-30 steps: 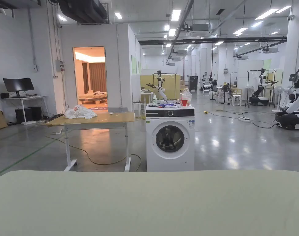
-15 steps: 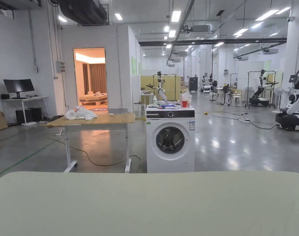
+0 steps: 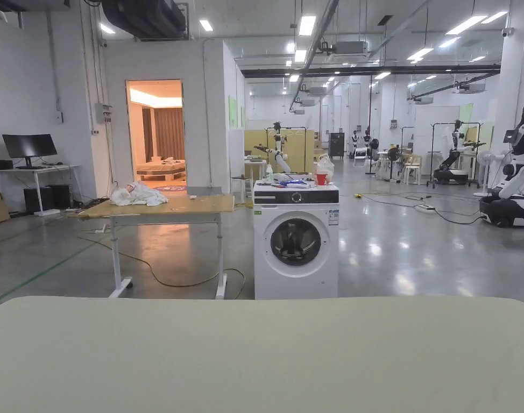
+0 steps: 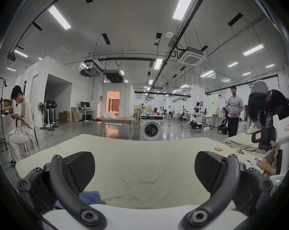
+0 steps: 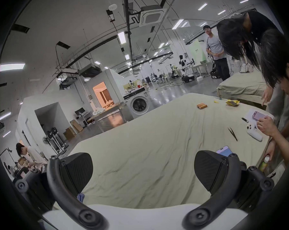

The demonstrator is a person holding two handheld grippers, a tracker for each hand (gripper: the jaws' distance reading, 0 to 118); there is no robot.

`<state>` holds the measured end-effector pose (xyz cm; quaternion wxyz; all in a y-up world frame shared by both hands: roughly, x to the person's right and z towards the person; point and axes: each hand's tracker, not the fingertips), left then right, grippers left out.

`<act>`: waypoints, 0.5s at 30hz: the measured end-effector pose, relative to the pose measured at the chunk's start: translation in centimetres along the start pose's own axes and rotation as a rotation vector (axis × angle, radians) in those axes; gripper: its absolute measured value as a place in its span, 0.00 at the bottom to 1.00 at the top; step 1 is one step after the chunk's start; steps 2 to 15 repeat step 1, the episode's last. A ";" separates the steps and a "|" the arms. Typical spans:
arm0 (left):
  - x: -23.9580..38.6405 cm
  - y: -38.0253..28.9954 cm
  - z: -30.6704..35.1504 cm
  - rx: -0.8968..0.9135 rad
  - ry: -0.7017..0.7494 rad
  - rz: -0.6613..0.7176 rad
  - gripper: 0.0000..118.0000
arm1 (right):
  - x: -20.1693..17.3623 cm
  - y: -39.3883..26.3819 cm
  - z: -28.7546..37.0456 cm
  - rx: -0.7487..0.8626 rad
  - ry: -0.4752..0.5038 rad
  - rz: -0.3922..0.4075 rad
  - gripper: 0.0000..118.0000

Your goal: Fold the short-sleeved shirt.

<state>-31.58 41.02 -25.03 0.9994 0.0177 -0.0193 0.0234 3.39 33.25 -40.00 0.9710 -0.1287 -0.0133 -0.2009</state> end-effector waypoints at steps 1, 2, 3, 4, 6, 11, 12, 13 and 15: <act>0.2 0.0 0.0 0.001 0.002 -0.005 1.00 | -0.1 0.0 0.0 0.006 0.008 0.013 1.00; 0.2 0.0 0.0 0.001 0.002 -0.005 1.00 | -0.1 0.0 0.0 0.006 0.008 0.013 1.00; 0.2 0.0 0.0 0.001 0.002 -0.005 1.00 | -0.1 0.0 0.0 0.006 0.008 0.013 1.00; 0.2 0.0 0.0 0.001 0.002 -0.005 1.00 | -0.1 0.0 0.0 0.006 0.008 0.013 1.00; 0.2 0.0 0.0 0.001 0.002 -0.005 1.00 | -0.1 0.0 0.0 0.006 0.008 0.013 1.00; 0.2 0.0 0.0 0.001 0.002 -0.005 1.00 | -0.1 0.0 0.0 0.006 0.008 0.013 1.00; 0.2 0.0 0.0 0.001 0.002 -0.005 1.00 | -0.1 0.0 0.0 0.006 0.008 0.013 1.00; 0.2 0.0 0.0 0.001 0.002 -0.005 1.00 | -0.1 0.0 0.0 0.006 0.008 0.013 1.00; 0.2 0.0 0.0 0.001 0.002 -0.005 1.00 | -0.1 0.0 0.0 0.006 0.008 0.013 1.00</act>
